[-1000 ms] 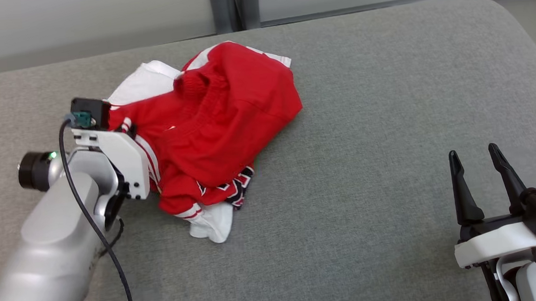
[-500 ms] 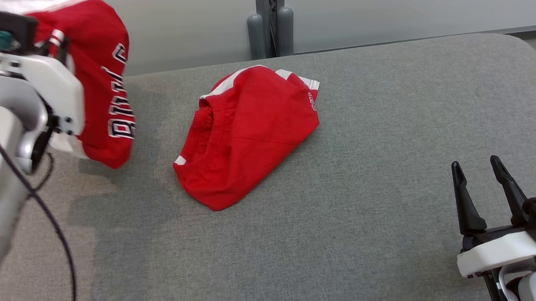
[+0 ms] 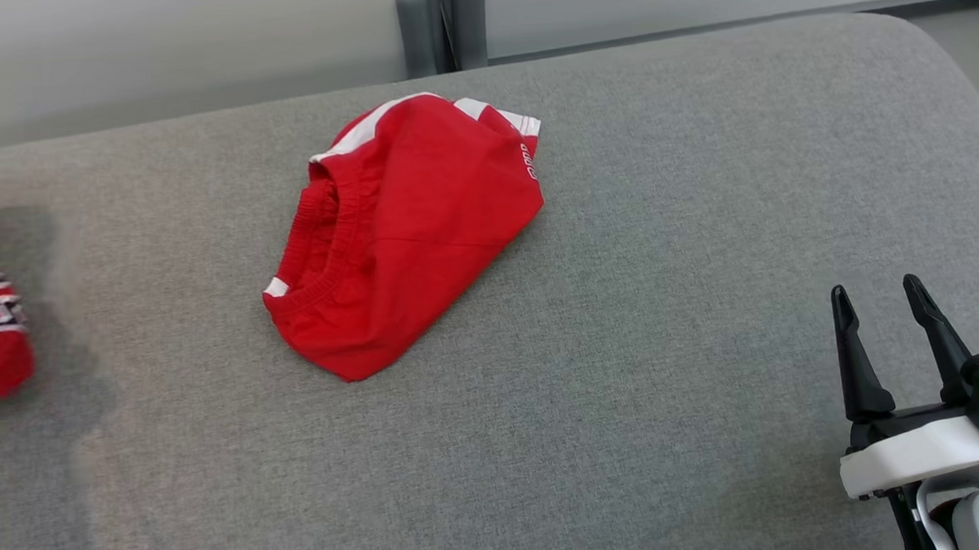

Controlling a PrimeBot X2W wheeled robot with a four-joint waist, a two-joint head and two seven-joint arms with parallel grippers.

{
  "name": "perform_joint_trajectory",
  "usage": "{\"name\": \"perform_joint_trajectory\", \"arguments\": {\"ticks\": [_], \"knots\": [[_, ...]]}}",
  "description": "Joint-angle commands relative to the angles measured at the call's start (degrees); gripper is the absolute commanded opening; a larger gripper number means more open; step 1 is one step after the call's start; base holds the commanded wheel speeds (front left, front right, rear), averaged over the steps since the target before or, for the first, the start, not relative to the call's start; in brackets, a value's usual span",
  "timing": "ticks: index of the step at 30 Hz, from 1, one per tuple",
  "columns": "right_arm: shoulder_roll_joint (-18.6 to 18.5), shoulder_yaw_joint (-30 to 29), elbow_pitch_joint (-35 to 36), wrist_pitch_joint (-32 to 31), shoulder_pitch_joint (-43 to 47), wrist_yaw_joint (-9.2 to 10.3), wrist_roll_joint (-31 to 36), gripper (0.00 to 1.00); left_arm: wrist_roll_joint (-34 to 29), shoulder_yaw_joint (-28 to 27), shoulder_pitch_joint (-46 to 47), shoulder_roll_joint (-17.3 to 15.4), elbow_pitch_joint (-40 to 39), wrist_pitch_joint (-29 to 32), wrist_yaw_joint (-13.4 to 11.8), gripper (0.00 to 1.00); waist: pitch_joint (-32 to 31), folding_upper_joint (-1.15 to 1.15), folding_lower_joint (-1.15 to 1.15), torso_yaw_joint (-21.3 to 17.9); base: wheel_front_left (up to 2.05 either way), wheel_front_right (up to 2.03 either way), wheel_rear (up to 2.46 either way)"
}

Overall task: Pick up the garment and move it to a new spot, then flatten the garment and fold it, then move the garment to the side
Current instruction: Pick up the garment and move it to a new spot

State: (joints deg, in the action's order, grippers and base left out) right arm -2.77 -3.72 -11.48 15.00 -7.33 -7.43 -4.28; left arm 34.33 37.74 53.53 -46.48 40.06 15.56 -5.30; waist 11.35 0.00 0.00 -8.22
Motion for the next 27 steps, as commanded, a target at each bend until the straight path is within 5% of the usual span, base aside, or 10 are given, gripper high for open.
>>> {"name": "perform_joint_trajectory", "arguments": {"ticks": [1, 6, 16, 17, 18, 19, 27], "knots": [[-0.23, -0.26, 0.28, 0.32, -0.40, -0.11, 0.39, 1.00, -0.24, 0.10, -1.19, -0.79, 0.15, 0.30, 0.02, 0.00, 0.90, 0.00, 0.00, -0.60, 0.00, 0.00, 0.00], [-0.22, -0.11, 0.66, 0.32, -1.33, -0.11, 0.70, 1.00, 2.01, -1.05, -5.88, -2.68, 0.84, 1.48, -2.99, 0.00, 2.82, 0.00, 0.00, -1.21, 0.00, 0.00, 0.00], [-0.23, 0.55, 0.71, 0.32, -2.44, -0.11, 1.69, 1.00, 9.41, -5.98, -14.25, -0.95, 3.89, -1.36, -7.25, 0.00, 4.35, 0.00, 0.00, -1.67, 0.00, 0.00, 0.00], [-0.23, 0.48, 0.72, 0.32, -2.44, -0.11, 1.78, 1.00, 10.83, -6.97, -14.87, -0.37, 4.10, -2.07, -7.23, 0.35, 4.31, 0.00, 0.00, -1.63, 0.00, 0.00, 0.00], [-0.23, 0.32, 0.64, 0.32, -2.50, -0.11, 1.83, 1.00, 12.11, -8.03, -15.52, 0.18, 4.37, -2.70, -7.31, 0.91, 4.24, 0.00, 0.00, -1.52, 0.00, 0.00, 0.00], [-0.23, 0.19, 0.56, 0.32, -2.50, -0.11, 1.83, 1.00, 13.24, -9.19, -15.90, 0.52, 4.36, -3.90, -7.23, 1.00, 4.15, 0.00, 0.00, -1.37, 0.00, 0.00, 0.00], [-0.25, -0.29, 0.09, 0.32, -2.12, -0.11, 1.59, 1.00, 15.90, -11.54, -17.01, 1.64, 4.23, -8.31, -5.31, 1.00, 2.33, 0.00, 0.00, 0.62, 0.00, 0.00, 0.00]]}}
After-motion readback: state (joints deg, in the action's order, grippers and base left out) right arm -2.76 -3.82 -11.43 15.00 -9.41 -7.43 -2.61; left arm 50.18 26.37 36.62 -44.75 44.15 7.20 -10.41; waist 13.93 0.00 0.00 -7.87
